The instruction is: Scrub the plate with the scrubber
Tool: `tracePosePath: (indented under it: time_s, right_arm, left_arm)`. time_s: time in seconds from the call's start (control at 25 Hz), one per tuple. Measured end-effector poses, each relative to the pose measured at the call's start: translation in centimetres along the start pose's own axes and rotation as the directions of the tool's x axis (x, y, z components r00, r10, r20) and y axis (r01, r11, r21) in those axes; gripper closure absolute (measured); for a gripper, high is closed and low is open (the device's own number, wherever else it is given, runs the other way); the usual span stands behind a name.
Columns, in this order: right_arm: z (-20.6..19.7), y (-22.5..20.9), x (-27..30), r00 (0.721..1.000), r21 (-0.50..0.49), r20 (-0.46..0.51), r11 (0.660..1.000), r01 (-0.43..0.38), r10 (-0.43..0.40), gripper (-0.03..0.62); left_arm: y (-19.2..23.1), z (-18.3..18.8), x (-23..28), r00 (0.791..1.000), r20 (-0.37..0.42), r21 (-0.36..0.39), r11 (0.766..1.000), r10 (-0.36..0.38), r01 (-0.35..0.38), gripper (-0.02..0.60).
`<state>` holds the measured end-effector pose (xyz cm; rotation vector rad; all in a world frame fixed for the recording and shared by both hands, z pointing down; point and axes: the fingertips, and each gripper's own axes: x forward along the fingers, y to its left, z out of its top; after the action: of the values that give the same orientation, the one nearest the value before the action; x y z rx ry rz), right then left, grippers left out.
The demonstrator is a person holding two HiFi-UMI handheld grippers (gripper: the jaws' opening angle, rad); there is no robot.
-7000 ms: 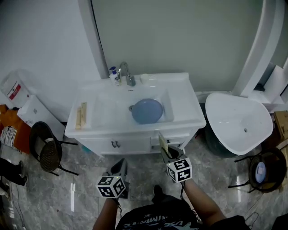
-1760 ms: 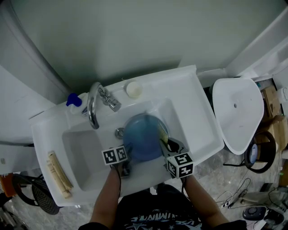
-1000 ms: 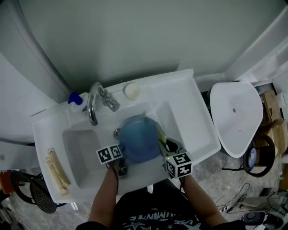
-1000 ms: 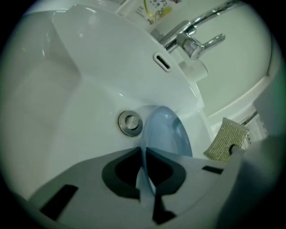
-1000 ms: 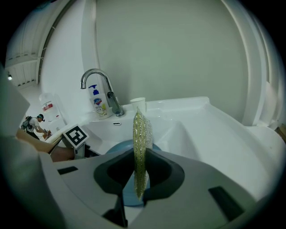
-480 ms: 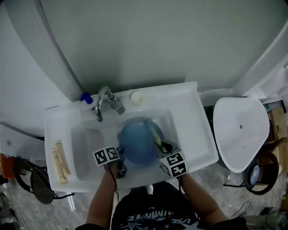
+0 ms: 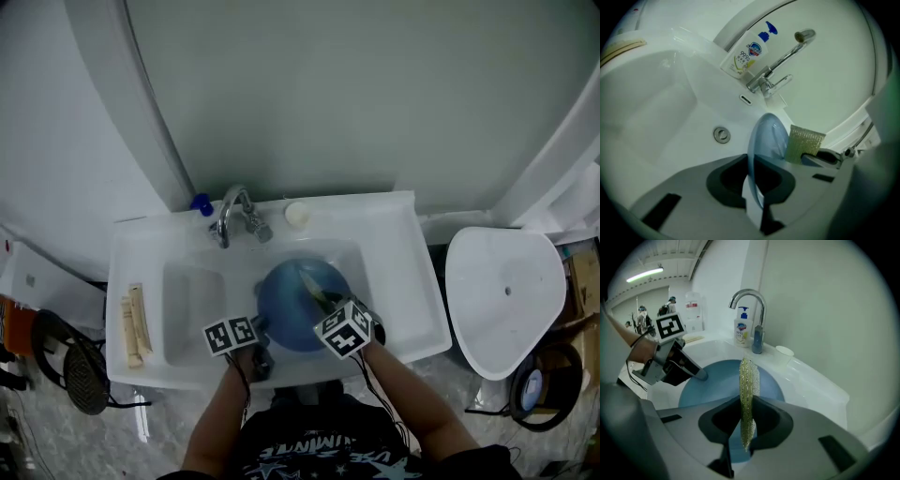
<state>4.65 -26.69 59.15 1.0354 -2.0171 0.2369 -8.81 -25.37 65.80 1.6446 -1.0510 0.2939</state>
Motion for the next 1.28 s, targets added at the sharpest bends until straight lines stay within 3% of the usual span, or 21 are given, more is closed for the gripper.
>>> tracePosePath:
  time_s: [0.2,0.56,0.96,1.28]
  right_arm:
    - [0.0,-0.1,0.9,0.996,-0.139,-0.082,0.99,0.035,-0.047,0.523]
    - [-0.8,-0.4,2.1,0.972,-0.293,-0.19,0.953,0.076,-0.136,0.523]
    - [-0.1,1.4,3.2,0.974,-0.433,-0.191,0.901,0.025,-0.119,0.523]
    - [1.0,3.9,3.7,0.986,-0.57,-0.157,0.82,-0.049,-0.05,0.523]
  left_arm:
    - [-1.0,-0.8,-0.7,1.0,-0.001,0.06,0.998,0.003,-0.003,0.549]
    - [-3.3,-2.0,-0.8,1.0,-0.008,0.086,0.996,-0.023,0.024,0.549]
    - [-4.1,-0.6,-0.9,0.999,0.008,0.089,0.996,-0.034,0.033,0.541]
    - [-4.1,0.7,-1.0,0.999,0.031,0.062,0.998,-0.021,0.019,0.535]
